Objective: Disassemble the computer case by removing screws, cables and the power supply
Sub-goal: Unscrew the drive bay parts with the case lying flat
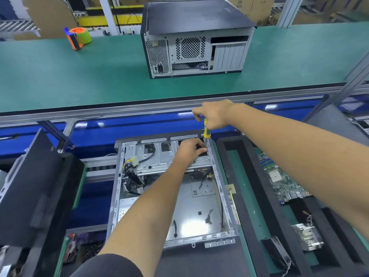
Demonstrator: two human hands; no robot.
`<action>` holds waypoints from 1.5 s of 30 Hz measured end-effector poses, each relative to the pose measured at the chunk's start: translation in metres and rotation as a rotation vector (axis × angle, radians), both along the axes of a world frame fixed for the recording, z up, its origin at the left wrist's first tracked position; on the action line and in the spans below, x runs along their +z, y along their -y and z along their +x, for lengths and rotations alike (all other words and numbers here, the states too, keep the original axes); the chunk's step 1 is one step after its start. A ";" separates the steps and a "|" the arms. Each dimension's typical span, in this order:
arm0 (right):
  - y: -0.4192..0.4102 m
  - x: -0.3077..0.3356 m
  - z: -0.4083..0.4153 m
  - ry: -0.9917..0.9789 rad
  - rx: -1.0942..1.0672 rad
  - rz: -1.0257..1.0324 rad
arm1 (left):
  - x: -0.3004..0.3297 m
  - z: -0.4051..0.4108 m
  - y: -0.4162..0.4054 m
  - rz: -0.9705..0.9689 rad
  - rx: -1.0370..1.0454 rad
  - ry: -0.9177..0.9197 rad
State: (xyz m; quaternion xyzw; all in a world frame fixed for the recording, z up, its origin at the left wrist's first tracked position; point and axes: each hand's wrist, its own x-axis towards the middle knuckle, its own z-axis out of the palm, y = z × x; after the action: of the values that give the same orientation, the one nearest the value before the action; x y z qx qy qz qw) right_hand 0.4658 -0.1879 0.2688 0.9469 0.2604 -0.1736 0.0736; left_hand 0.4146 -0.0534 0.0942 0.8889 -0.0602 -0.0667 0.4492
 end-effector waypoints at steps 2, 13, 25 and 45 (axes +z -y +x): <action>0.002 0.001 0.000 -0.037 0.005 0.023 | 0.000 0.000 0.000 0.006 -0.001 0.005; 0.002 0.003 -0.001 -0.045 0.014 0.041 | -0.003 0.001 0.000 -0.012 0.006 0.003; 0.000 0.001 0.001 -0.096 0.001 0.054 | -0.002 -0.002 -0.001 -0.037 0.030 -0.011; 0.002 0.002 0.002 0.074 0.135 -0.041 | -0.003 0.000 -0.001 -0.009 0.007 0.009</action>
State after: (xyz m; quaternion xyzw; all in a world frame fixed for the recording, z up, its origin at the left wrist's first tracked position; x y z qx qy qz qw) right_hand 0.4682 -0.1895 0.2706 0.9313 0.3170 -0.1382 0.1141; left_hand 0.4147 -0.0527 0.0914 0.8874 -0.0592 -0.0608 0.4531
